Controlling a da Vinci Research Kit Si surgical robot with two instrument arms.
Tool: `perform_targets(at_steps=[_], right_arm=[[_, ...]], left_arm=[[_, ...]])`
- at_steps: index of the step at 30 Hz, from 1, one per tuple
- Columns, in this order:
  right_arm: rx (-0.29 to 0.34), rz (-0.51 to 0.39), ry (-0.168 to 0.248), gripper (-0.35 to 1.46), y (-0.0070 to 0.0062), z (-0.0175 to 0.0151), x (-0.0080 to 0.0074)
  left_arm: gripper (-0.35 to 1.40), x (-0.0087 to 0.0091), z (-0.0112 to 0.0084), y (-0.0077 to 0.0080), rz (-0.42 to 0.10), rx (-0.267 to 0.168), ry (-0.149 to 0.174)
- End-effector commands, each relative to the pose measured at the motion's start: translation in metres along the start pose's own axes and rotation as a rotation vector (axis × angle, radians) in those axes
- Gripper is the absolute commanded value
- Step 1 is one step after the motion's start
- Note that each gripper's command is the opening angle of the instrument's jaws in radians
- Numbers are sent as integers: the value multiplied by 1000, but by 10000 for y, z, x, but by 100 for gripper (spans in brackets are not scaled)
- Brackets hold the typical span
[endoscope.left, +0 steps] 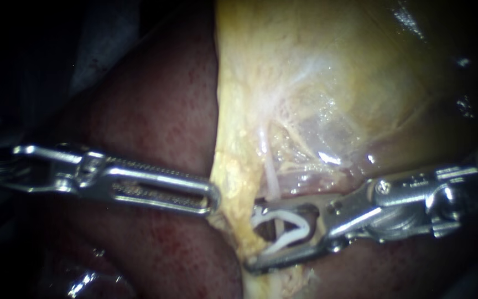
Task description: Clipping first clip left tube
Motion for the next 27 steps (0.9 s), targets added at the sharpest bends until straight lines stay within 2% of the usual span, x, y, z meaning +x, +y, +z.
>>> perform_targets(at_steps=[1,8,16,20,27], right_arm=[[-2,0,0,53,1,2,0],[4,3,-4,53,2,13,6],[6,0,-6,52,-10,22,11],[30,-2,-17,48,-16,26,13],[45,-14,-29,46,-19,38,6]], left_arm=[[-35,0,0,0,0,-1,0],[-35,0,0,-1,0,-1,0],[-35,-1,1,0,0,0,0],[-35,-1,1,2,0,0,0],[-35,-1,2,2,0,-1,0]])
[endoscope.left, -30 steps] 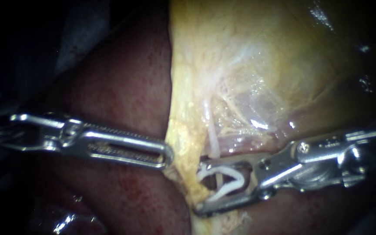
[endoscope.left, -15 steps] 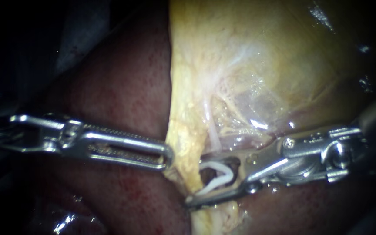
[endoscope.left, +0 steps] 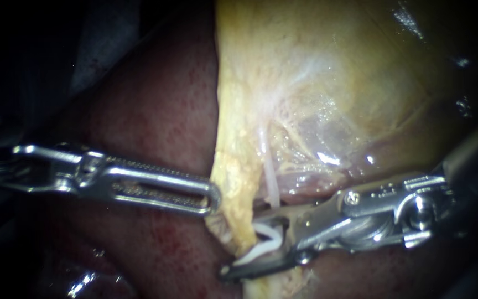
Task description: Clipping first clip left tube
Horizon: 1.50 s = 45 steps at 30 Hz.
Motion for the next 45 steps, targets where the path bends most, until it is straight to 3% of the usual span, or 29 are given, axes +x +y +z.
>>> perform_targets(at_steps=[1,7,20,29,31,45], right_arm=[[-1,-2,-1,46,0,1,-2],[5,-12,-8,45,2,9,-12],[7,-15,-9,30,6,9,-16],[10,-16,-10,-27,21,1,-20],[10,-16,-10,-32,24,-1,-21],[12,-11,-11,-35,25,-2,-21]], left_arm=[[-35,0,0,0,0,0,0],[-35,0,1,0,0,0,0],[-35,0,2,1,0,-1,0],[-35,0,2,1,0,-1,0],[-35,0,2,1,0,-1,0],[-35,1,2,2,0,-1,0]])
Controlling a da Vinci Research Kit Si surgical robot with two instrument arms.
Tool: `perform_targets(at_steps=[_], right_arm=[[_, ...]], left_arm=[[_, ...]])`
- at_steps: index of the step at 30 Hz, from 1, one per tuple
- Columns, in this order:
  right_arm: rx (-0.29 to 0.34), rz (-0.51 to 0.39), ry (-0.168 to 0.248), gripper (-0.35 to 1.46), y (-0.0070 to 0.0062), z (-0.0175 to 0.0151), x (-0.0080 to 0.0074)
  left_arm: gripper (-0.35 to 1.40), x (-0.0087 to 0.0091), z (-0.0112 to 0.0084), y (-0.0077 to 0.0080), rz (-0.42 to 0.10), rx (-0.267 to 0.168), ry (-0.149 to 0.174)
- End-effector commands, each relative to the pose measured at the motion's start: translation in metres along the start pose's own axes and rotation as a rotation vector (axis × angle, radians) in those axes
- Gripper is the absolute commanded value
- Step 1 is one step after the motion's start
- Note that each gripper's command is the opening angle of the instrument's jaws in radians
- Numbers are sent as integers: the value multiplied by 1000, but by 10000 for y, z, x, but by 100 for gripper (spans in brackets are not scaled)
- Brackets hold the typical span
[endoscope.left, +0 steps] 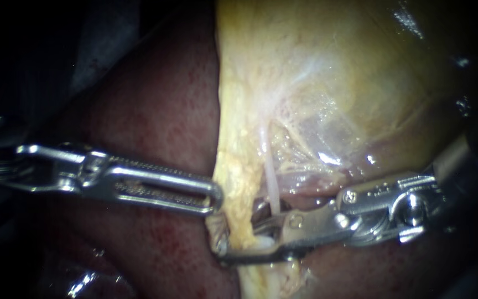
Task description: Clipping first clip left tube
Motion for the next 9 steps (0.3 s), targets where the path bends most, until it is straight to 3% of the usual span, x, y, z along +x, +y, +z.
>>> perform_targets(at_steps=[1,9], right_arm=[[0,3,0,-35,0,0,0],[2,2,-1,-35,-3,1,0]], left_arm=[[-35,0,0,0,0,0,0],[-35,0,1,1,0,0,0]])
